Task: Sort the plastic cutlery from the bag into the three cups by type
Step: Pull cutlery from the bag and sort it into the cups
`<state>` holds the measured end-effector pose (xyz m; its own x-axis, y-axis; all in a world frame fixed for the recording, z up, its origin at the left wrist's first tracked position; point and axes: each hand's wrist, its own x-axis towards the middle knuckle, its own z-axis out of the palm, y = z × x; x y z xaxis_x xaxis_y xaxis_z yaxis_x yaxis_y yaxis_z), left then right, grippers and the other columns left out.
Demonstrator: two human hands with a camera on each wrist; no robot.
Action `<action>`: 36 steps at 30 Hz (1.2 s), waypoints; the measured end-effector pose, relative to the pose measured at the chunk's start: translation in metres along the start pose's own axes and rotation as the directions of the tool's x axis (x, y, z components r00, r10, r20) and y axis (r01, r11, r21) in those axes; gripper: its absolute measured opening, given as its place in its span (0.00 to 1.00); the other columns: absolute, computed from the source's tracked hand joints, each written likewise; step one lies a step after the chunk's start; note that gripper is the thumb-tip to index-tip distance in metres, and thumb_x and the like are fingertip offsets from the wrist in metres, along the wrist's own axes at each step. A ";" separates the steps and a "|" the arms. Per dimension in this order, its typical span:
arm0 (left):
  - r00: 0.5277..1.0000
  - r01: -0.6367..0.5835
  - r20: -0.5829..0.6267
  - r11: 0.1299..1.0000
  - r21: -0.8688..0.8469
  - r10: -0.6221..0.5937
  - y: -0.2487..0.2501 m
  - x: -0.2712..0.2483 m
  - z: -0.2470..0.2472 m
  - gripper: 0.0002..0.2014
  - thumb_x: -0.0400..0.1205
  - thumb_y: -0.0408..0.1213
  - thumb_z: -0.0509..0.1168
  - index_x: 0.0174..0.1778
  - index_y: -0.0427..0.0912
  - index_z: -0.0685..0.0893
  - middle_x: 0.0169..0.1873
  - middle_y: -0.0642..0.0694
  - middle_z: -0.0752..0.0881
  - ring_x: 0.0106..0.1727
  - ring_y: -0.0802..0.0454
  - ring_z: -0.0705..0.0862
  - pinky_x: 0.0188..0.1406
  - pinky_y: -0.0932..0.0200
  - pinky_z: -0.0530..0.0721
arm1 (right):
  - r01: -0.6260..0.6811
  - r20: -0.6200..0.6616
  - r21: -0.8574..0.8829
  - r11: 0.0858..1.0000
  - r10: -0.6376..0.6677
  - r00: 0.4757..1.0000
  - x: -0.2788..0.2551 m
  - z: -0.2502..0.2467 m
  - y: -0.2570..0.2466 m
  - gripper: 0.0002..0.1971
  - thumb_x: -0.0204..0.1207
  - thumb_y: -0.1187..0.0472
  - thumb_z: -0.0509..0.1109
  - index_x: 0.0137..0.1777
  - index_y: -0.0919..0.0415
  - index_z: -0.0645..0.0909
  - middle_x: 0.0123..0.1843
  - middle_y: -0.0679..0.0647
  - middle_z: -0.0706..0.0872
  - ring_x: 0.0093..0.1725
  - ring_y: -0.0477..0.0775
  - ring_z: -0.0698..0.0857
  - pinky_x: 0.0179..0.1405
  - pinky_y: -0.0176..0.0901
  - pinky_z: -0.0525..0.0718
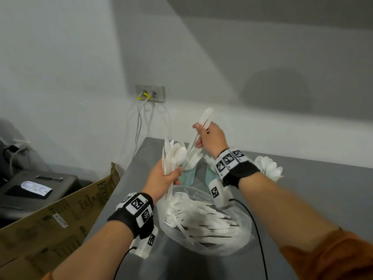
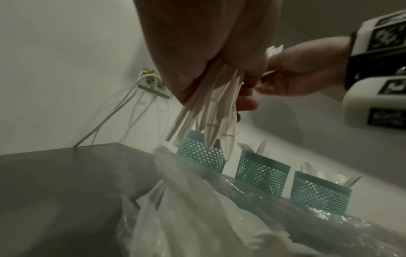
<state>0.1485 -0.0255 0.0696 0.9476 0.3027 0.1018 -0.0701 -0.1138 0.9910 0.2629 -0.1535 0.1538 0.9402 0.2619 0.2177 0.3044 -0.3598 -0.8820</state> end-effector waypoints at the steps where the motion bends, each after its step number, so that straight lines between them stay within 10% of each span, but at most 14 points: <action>1: 1.000 -0.002 0.006 1.000 -0.007 0.002 -0.001 0.001 0.000 0.13 0.79 0.34 0.70 0.58 0.44 0.78 0.33 0.49 0.85 0.27 0.55 0.84 0.31 0.66 0.83 | -0.022 0.029 -0.027 0.999 0.023 0.999 -0.001 0.009 0.005 0.13 0.84 0.54 0.60 0.55 0.63 0.80 0.31 0.53 0.83 0.25 0.47 0.82 0.25 0.28 0.81; 7: 1.000 0.013 0.007 1.000 -0.016 -0.013 -0.007 0.007 -0.002 0.14 0.78 0.34 0.71 0.59 0.45 0.78 0.31 0.51 0.86 0.29 0.51 0.86 0.35 0.59 0.87 | -0.159 0.137 -0.109 0.981 0.173 0.975 0.004 0.039 0.034 0.14 0.81 0.54 0.64 0.52 0.66 0.81 0.40 0.58 0.86 0.30 0.55 0.85 0.44 0.53 0.88; 15: 1.000 -0.002 0.020 0.999 0.045 0.001 -0.014 0.010 0.002 0.12 0.80 0.38 0.69 0.58 0.50 0.79 0.32 0.52 0.87 0.28 0.51 0.87 0.37 0.63 0.84 | 0.036 0.165 0.038 0.999 -0.042 0.985 -0.007 0.019 0.009 0.11 0.81 0.57 0.62 0.55 0.53 0.85 0.60 0.47 0.86 0.50 0.40 0.81 0.54 0.36 0.75; 22: 0.995 -0.013 0.104 0.999 0.036 0.009 -0.012 0.008 0.007 0.10 0.79 0.32 0.71 0.50 0.51 0.80 0.33 0.51 0.87 0.28 0.52 0.87 0.36 0.64 0.84 | -0.100 0.473 -0.018 0.995 0.097 0.876 -0.016 0.006 -0.009 0.07 0.74 0.61 0.71 0.47 0.61 0.90 0.37 0.46 0.87 0.39 0.43 0.83 0.47 0.36 0.79; 29: 0.985 0.043 0.168 0.998 -0.048 -0.034 -0.005 -0.002 0.014 0.10 0.78 0.28 0.70 0.52 0.42 0.80 0.35 0.45 0.86 0.28 0.54 0.86 0.31 0.65 0.84 | 0.065 0.393 -0.184 0.981 0.013 0.919 -0.021 0.000 -0.007 0.07 0.73 0.60 0.71 0.35 0.56 0.87 0.35 0.47 0.87 0.37 0.44 0.82 0.44 0.39 0.79; 36: 0.978 0.064 0.201 0.994 -0.086 -0.045 0.002 -0.004 0.018 0.13 0.77 0.30 0.72 0.56 0.36 0.79 0.36 0.41 0.87 0.24 0.47 0.85 0.30 0.58 0.86 | 0.115 0.216 -0.139 0.984 -0.083 0.973 -0.022 -0.001 -0.007 0.11 0.81 0.57 0.64 0.46 0.63 0.83 0.40 0.52 0.86 0.42 0.50 0.82 0.48 0.43 0.78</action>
<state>0.1504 -0.0442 0.0699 0.9931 0.1107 0.0374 -0.0363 -0.0127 0.9993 0.2406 -0.1573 0.1558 0.8562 0.4784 0.1949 0.4289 -0.4482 -0.7843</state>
